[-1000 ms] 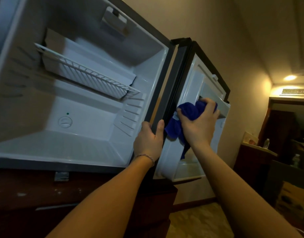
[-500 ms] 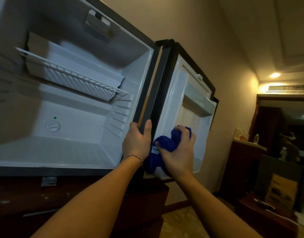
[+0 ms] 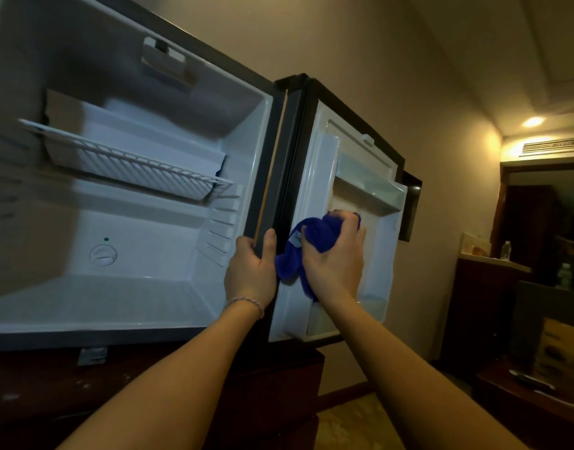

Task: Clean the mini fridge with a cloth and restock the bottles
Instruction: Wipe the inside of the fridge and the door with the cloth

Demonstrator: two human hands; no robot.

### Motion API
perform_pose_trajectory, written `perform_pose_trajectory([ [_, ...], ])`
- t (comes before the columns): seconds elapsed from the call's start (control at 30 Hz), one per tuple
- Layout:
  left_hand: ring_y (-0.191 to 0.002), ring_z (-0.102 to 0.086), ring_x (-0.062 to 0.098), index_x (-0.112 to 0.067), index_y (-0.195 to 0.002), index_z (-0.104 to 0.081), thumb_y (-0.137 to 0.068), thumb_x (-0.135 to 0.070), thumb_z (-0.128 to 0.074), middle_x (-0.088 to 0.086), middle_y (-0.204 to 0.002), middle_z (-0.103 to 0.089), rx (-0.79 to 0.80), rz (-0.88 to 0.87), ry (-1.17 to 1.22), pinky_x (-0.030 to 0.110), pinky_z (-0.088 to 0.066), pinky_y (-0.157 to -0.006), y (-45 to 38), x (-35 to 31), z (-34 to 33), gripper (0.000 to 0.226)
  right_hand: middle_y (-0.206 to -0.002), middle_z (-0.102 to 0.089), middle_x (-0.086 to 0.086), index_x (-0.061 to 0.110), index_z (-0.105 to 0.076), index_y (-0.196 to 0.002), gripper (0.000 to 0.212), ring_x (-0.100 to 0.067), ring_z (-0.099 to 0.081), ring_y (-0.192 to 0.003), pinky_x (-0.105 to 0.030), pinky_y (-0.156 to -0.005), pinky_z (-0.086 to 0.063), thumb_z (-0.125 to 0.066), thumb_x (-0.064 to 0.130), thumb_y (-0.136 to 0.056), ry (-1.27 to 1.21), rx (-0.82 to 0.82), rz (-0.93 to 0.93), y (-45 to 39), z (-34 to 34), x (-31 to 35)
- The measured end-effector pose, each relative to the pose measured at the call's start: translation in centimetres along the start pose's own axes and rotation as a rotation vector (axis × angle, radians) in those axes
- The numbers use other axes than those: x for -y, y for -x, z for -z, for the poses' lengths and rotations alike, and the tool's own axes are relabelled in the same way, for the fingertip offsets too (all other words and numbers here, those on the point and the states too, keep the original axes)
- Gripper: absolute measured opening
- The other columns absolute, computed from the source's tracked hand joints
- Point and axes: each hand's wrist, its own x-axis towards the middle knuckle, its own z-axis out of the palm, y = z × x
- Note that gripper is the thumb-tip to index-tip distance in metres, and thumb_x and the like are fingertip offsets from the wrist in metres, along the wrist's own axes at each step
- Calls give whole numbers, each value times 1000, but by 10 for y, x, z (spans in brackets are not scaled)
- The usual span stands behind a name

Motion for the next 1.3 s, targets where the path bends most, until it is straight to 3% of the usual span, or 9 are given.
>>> perform_pose_trajectory([
  [0.13, -85, -61, 27, -12, -113, -52, -91, -72, -32, 9, -94, -65, 11, 9, -1, 38, -47, -71, 1, -3, 1, 67, -121, -44, 9, 37, -41, -115, 57, -5, -50, -101, -12, -79, -39, -81, 20, -78, -14, 84, -2, 22, 7, -11],
  [0.2, -84, -61, 25, -13, -113, -53, -89, -75, -31, 8, -94, -65, 15, 13, 20, 36, -48, -70, 3, -4, 2, 69, -120, -42, 9, 37, -42, -115, 55, -8, -51, -101, -20, -81, -46, -80, 22, -79, 13, 94, 25, 12, 8, -7],
  [0.4, -75, -60, 22, -21, -92, -49, -76, -82, -21, 4, -81, -62, -16, -3, -8, 37, -47, -66, 3, -3, 1, 70, -124, -43, -3, 29, -41, -123, 57, -23, -50, -106, -44, -84, -52, -77, 27, -78, 306, -54, 338, -59, 9, 21],
  [0.57, -72, -59, 19, -22, -89, -49, -75, -81, -21, 1, -78, -61, -45, -6, -26, 34, -44, -61, 3, -1, -1, 67, -126, -42, -3, 30, -42, -121, 52, -22, -50, -108, -45, -88, -51, -75, 34, -81, 339, -89, 346, -96, 18, 32],
  [0.7, -71, -57, 17, -22, -88, -49, -76, -79, -23, -1, -77, -61, -63, 9, -32, 34, -41, -60, 5, -4, -1, 64, -123, -43, 0, 33, -44, -113, 44, -21, -52, -107, -43, -86, -53, -74, 45, -83, 270, -110, 169, -115, 17, 42],
  [0.87, -69, -53, 18, -22, -93, -48, -84, -75, -29, -6, -76, -56, -81, 6, -75, 34, -40, -63, 7, -6, 0, 57, -127, -45, -5, 29, -46, -117, 49, -24, -53, -102, -40, -79, -48, -68, 58, -85, 277, -5, -100, -138, 17, 53],
  [1.03, -71, -52, 20, -25, -93, -43, -76, -80, -21, -6, -77, -55, -91, 10, -117, 35, -39, -64, 10, -11, 1, 62, -128, -43, -5, 27, -43, -119, 55, -24, -52, -104, -35, -76, -44, -72, 56, -83, 236, 7, -69, -117, 13, 40],
  [1.17, -75, -52, 21, -25, -99, -42, -72, -83, -22, -3, -83, -56, -87, 28, -151, 35, -40, -67, 12, -11, 1, 67, -117, -45, 1, 29, -41, -113, 53, -16, -50, -98, -27, -71, -42, -76, 54, -81, 5, 58, -134, -83, 12, 12],
  [1.3, -82, -57, 25, -25, -107, -43, -73, -85, -32, 1, -90, -60, -63, 32, -198, 36, -44, -69, 14, -10, 0, 70, -114, -55, 4, 32, -47, -112, 52, -16, -59, -99, -38, -82, -56, -79, 54, -77, -169, 148, -213, -54, 7, -14],
])
